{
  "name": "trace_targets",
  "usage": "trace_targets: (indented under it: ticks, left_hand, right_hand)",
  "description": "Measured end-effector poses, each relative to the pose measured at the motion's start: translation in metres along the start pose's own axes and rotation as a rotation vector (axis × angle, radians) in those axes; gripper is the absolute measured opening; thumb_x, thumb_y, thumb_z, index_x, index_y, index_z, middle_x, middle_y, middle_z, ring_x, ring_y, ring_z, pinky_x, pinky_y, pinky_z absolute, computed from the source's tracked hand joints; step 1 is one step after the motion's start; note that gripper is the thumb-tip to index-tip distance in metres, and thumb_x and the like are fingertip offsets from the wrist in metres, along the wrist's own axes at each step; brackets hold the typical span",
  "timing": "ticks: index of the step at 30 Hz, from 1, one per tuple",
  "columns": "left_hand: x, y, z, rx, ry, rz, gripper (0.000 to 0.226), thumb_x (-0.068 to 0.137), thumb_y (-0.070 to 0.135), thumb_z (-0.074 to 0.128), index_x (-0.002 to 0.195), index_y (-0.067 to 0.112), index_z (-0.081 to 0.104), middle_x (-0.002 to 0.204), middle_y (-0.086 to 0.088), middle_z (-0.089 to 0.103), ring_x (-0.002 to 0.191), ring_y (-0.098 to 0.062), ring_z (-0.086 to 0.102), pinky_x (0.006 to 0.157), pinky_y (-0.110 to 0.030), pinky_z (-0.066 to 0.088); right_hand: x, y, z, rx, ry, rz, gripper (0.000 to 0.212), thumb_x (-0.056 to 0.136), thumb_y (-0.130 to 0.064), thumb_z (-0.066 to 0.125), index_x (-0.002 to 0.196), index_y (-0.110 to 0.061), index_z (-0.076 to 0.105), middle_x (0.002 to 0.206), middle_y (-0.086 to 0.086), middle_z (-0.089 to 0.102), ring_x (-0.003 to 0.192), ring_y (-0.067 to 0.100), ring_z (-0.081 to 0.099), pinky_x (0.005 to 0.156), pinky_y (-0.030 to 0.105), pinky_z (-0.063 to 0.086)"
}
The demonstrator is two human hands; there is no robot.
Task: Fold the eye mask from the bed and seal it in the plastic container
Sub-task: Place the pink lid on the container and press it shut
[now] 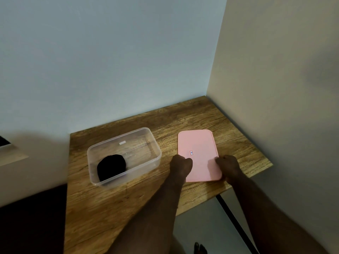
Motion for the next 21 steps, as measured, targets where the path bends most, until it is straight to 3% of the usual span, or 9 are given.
trace_targets:
  ticks: [4, 9, 13, 15, 17, 21]
  left_hand:
    - [0.004, -0.006, -0.015, 0.006, 0.001, 0.040, 0.035, 0.078, 0.013, 0.061, 0.112, 0.004, 0.065, 0.116, -0.013, 0.067, 0.104, -0.029, 0.063, 0.091, -0.037, 0.054]
    - [-0.004, 0.009, -0.028, -0.038, 0.009, 0.116, 0.043, 0.085, 0.020, 0.061, 0.128, 0.018, 0.055, 0.132, -0.001, 0.058, 0.107, -0.017, 0.058, 0.068, -0.021, 0.047]
    - [-0.006, 0.023, -0.044, -0.163, 0.010, 0.211, 0.048, 0.091, 0.020, 0.059, 0.136, 0.021, 0.043, 0.130, 0.001, 0.059, 0.075, -0.001, 0.055, 0.047, -0.008, 0.039]
    - [-0.006, 0.031, -0.060, -0.243, 0.051, 0.221, 0.051, 0.092, 0.018, 0.059, 0.139, 0.019, 0.040, 0.127, 0.000, 0.059, 0.074, -0.004, 0.056, 0.044, -0.008, 0.041]
    - [-0.006, 0.038, -0.081, -0.326, 0.084, 0.231, 0.050, 0.091, 0.012, 0.059, 0.138, 0.015, 0.042, 0.125, -0.003, 0.060, 0.081, -0.010, 0.062, 0.048, -0.015, 0.048]
    - [-0.001, 0.042, -0.135, -0.527, 0.115, 0.228, 0.031, 0.087, 0.001, 0.059, 0.118, 0.005, 0.056, 0.116, -0.016, 0.066, 0.096, -0.030, 0.066, 0.082, -0.041, 0.056]
  right_hand:
    - [-0.009, -0.016, 0.002, 0.109, -0.036, -0.010, 0.018, 0.095, -0.014, 0.059, 0.099, 0.003, 0.062, 0.098, 0.017, 0.062, 0.089, 0.032, 0.058, 0.075, 0.043, 0.049]
    - [-0.015, -0.047, 0.003, 0.276, -0.009, -0.043, 0.014, 0.096, -0.015, 0.059, 0.083, -0.009, 0.062, 0.087, 0.011, 0.063, 0.074, 0.024, 0.059, 0.062, 0.037, 0.049]
    - [-0.018, -0.067, 0.008, 0.396, -0.058, -0.015, 0.013, 0.096, -0.018, 0.059, 0.104, -0.009, 0.064, 0.096, 0.008, 0.067, 0.086, 0.026, 0.064, 0.061, 0.034, 0.052]
    - [-0.022, -0.077, 0.014, 0.380, -0.097, -0.034, 0.015, 0.096, -0.020, 0.059, 0.104, -0.009, 0.064, 0.098, 0.008, 0.068, 0.089, 0.027, 0.064, 0.061, 0.034, 0.053]
    - [-0.027, -0.084, 0.024, 0.355, -0.168, -0.059, 0.014, 0.097, -0.021, 0.059, 0.102, -0.009, 0.064, 0.102, 0.010, 0.070, 0.093, 0.030, 0.065, 0.065, 0.038, 0.055]
    - [-0.042, -0.094, 0.049, 0.275, -0.358, -0.116, 0.014, 0.097, -0.019, 0.057, 0.096, -0.011, 0.068, 0.104, 0.013, 0.074, 0.095, 0.031, 0.068, 0.074, 0.040, 0.055]
Point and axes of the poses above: each hand's wrist, its own x-axis towards the middle knuckle, its own z-axis out of the palm, y = z × x, the point moved 3 cm from there along x, towards the middle knuckle
